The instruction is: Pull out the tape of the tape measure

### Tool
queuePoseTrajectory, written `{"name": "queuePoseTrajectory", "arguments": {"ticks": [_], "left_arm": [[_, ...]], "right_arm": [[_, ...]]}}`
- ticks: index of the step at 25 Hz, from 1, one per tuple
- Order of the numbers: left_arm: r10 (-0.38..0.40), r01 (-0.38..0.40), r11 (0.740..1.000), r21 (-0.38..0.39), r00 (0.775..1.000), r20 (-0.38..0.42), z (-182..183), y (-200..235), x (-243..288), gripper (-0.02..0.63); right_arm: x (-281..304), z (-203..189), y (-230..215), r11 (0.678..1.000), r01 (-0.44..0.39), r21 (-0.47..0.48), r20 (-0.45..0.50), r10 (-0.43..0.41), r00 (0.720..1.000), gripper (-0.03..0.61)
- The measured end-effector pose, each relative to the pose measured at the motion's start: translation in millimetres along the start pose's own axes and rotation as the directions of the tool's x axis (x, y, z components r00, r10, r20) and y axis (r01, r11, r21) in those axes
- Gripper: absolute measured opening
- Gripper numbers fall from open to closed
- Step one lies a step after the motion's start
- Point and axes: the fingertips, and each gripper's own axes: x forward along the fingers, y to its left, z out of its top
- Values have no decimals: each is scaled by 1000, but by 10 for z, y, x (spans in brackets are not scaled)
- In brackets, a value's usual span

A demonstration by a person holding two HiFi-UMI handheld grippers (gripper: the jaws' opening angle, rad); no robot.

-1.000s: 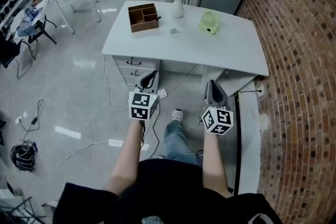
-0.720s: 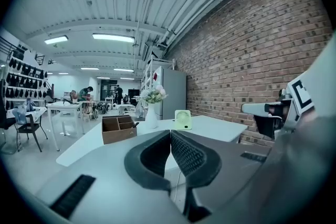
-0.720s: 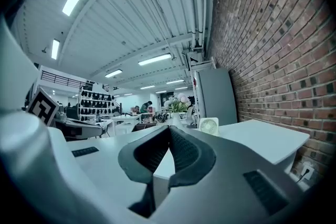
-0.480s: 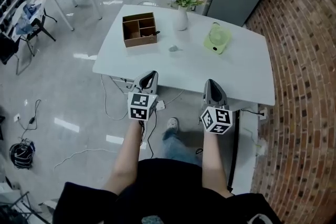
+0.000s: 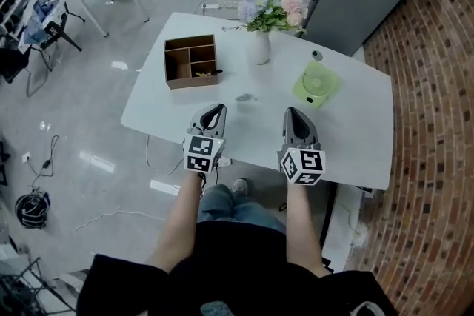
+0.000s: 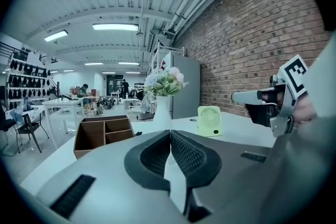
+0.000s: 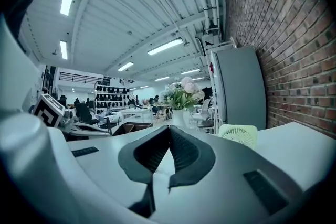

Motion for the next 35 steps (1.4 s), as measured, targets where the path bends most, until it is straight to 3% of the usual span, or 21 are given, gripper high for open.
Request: {"name": "queuePoseTrajectory", "arguments": {"ticks": [9,12,14,15,18,27,35], "left_arm": [[-42,43,999,7,996,-77,-161,179,585,25],[-84,91,995,46,987,-135,-302,176,801,26],[-146,157,986,52,973,-177,-403,133,941,45],[-183,197,979,54,963,-199,-453,101,1009,111],[-277,307,948,79,924,-263,-611,16,1173,172],[-414,467,882,67,835,-364,-947,-47,1371,170],[-444,501,864,53,807,-390,-1080,-59,1456,127]], "right_arm": [[571,-99,-145,1000,-23,9,-62,24,998,0],[659,-202,-153,999,-41,-1,-94,41,995,0],[710,-291,-157,999,-52,-5,-120,51,992,0],[734,-335,-167,999,-55,-4,-131,54,990,0],[794,-454,-224,999,-54,0,-163,54,985,0],[927,-637,-331,998,-58,9,-211,59,976,0],[954,-714,-318,997,-72,5,-235,71,969,0]]}}
